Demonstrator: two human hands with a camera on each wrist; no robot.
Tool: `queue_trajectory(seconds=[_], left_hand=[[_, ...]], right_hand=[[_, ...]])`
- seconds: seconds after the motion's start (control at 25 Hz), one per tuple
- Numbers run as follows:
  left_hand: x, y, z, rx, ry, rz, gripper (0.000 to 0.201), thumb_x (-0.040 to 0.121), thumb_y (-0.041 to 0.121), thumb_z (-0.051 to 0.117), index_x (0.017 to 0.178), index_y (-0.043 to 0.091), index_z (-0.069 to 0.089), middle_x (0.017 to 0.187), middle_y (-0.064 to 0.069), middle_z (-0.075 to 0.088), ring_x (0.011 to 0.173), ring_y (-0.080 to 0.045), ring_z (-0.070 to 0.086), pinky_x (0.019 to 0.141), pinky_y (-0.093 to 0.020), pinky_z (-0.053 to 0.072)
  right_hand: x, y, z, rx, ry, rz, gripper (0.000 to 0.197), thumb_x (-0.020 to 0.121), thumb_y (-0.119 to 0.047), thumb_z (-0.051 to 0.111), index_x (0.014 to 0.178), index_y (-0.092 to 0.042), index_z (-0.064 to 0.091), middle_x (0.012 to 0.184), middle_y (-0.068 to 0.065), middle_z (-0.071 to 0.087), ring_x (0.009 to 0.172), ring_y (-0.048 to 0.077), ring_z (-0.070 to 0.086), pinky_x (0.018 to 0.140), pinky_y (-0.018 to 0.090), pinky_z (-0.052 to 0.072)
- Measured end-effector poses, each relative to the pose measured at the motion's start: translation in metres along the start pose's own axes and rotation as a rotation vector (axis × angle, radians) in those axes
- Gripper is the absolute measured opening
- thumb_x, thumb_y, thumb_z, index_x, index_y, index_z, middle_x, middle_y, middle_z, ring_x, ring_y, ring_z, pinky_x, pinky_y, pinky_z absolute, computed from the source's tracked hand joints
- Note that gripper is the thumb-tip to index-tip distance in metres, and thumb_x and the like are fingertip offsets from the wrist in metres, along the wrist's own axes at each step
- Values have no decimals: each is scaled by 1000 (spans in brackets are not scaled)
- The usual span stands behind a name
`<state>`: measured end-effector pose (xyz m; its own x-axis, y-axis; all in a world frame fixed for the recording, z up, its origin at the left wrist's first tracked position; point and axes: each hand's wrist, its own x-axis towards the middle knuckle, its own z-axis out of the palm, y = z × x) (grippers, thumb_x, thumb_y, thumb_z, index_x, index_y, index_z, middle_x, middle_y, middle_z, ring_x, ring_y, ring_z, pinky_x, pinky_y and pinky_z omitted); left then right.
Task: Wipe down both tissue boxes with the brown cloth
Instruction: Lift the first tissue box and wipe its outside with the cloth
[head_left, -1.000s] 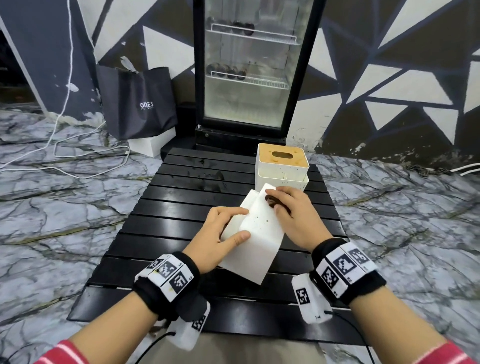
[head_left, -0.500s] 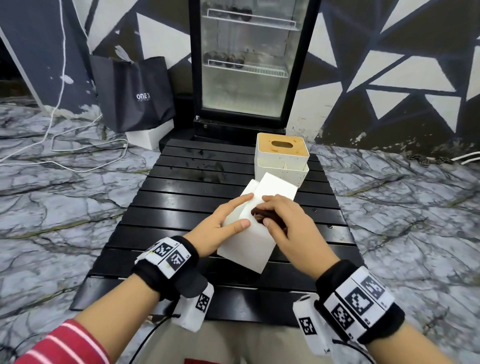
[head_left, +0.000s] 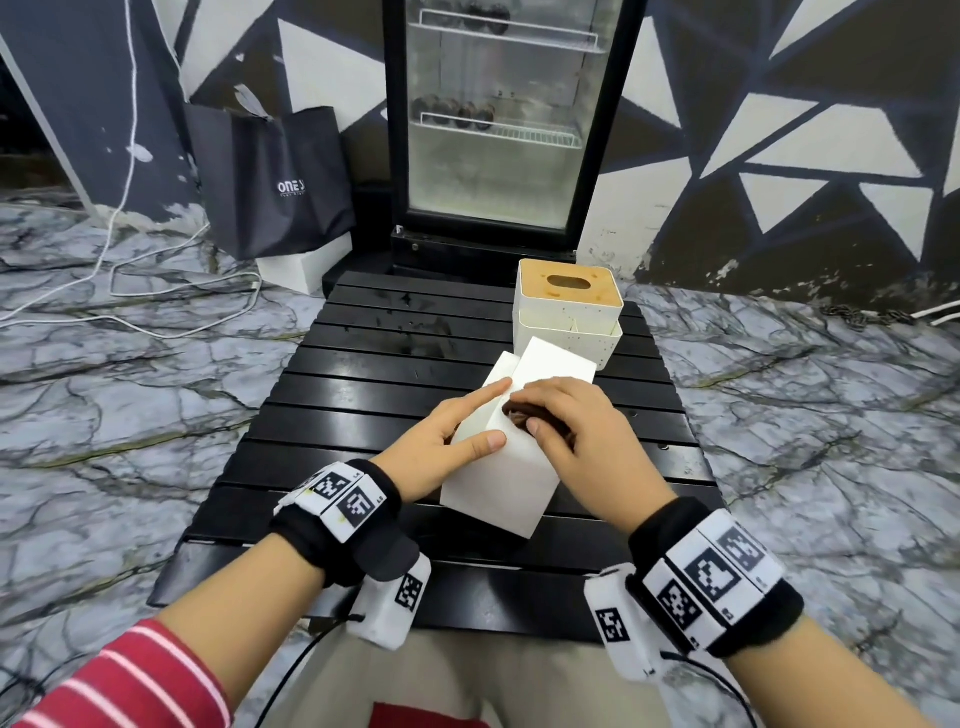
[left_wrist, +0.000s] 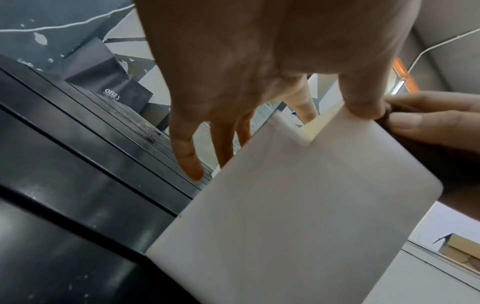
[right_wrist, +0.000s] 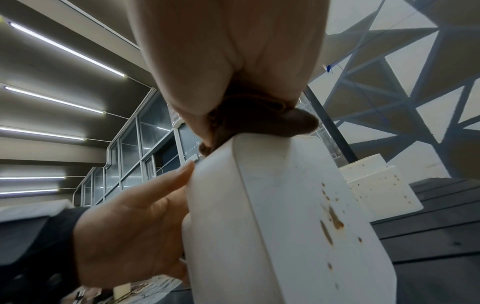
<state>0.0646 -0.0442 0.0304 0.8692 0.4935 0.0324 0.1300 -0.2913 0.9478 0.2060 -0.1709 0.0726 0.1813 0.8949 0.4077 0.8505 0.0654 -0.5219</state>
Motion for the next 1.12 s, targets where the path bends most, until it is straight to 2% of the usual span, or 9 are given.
queue_trajectory(seconds=[0.08, 0.12, 0.2, 0.32, 0.52, 0.64, 0.8, 0.96, 1.12], left_hand=[[-1, 1, 1, 4, 12, 20, 53, 70, 64, 54, 118, 71, 34, 132, 17, 46, 128, -2, 38, 113, -36, 30], [-1, 1, 2, 7, 15, 26, 52, 70, 63, 54, 117, 71, 33, 129, 21, 47, 129, -3, 38, 113, -36, 30], [-2, 1, 2, 15, 9, 22, 52, 70, 63, 53, 117, 72, 32, 129, 25, 45, 130, -2, 36, 114, -36, 28], [-3, -1, 2, 25, -6, 16, 53, 70, 65, 53, 119, 73, 32, 134, 21, 42, 132, 1, 33, 115, -34, 26], [-6, 3, 4, -13, 15, 1, 48, 67, 64, 54, 107, 81, 35, 125, 24, 43, 129, -2, 38, 112, -31, 31], [-7, 1, 3, 17, -1, 14, 52, 70, 65, 53, 116, 76, 31, 133, 24, 40, 132, 2, 32, 114, -31, 27], [-6, 0, 2, 26, -15, 17, 56, 71, 67, 51, 122, 72, 30, 141, 15, 39, 131, 4, 31, 113, -29, 26], [-4, -2, 2, 57, -6, 22, 60, 72, 67, 50, 127, 67, 29, 142, 13, 39, 132, 3, 30, 110, -27, 27], [-2, -2, 0, 66, -15, 21, 58, 71, 66, 52, 125, 70, 29, 139, 13, 41, 127, -3, 38, 107, -23, 30]], right_hand=[[9, 2, 6, -31, 19, 42, 30, 84, -19, 45, 109, -18, 61, 108, -1, 60, 107, 18, 49, 97, 32, 38], [10, 1, 10, -56, 40, 55, 32, 84, -19, 43, 110, -18, 61, 109, 0, 60, 108, 20, 49, 97, 33, 38], [5, -3, 16, -94, 57, 48, 33, 85, -21, 41, 112, -18, 60, 110, -1, 59, 109, 19, 47, 96, 29, 36], [-4, -5, 10, -66, 3, 15, 32, 86, -22, 43, 113, -21, 59, 111, -4, 58, 109, 15, 44, 96, 23, 32], [8, -1, 12, -99, 42, 72, 33, 86, -24, 40, 112, -20, 60, 111, -2, 59, 109, 21, 46, 96, 30, 36], [-2, -8, 18, -136, 59, 24, 40, 86, -32, 31, 112, -21, 59, 111, -4, 58, 108, 19, 45, 94, 28, 36], [-7, -4, 7, -53, -29, -11, 31, 88, -27, 41, 113, -24, 59, 111, -7, 57, 110, 15, 43, 97, 23, 32], [-3, -5, 14, -69, 32, 24, 32, 87, -23, 42, 115, -22, 58, 113, -3, 58, 109, 19, 45, 97, 29, 35], [-15, -5, 15, -95, 13, -112, 31, 88, -27, 39, 114, -23, 57, 110, -6, 57, 108, 15, 45, 97, 17, 28]])
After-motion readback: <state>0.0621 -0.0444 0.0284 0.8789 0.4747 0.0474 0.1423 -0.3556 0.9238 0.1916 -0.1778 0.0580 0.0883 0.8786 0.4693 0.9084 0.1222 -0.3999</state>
